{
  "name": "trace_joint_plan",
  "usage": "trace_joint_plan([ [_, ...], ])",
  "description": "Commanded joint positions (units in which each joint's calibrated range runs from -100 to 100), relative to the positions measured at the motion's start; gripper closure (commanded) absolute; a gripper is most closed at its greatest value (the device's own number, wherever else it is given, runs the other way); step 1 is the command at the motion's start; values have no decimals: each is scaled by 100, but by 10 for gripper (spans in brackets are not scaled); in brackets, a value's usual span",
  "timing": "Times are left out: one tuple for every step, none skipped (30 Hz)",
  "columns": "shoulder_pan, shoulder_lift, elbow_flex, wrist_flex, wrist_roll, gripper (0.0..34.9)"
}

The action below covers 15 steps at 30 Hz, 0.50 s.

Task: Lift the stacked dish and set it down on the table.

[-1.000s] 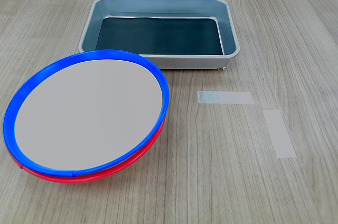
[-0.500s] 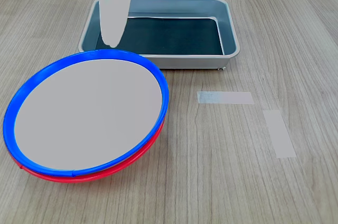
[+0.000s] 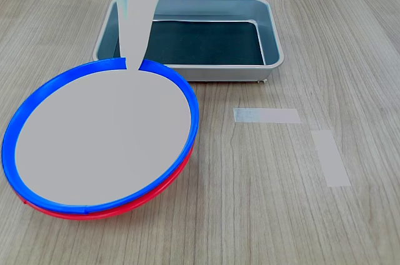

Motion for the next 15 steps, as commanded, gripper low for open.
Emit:
trace_joint_plan([
  [14, -47, -281, -189, -34, 239],
  [24, -56, -281, -239, -54, 239],
  [33, -64, -300, -263, -68, 237],
  [61, -64, -318, -280, -78, 231],
  [71, -73, -345, -247, -73, 228],
  [80, -81, -354, -197, -39, 227],
  [89, -99, -345, -181, -15, 226],
  [99, -107, -327, -131, 24, 224],
  [108, -124, -309, -90, 54, 225],
  [108, -133, -291, -24, 83, 228],
  [108, -150, -272, 50, 117, 229],
  [108, -158, -245, 133, 156, 230],
  [118, -184, -218, 191, 190, 233],
  [127, -209, -172, 207, 205, 237],
  [137, -235, -154, 207, 205, 238],
])
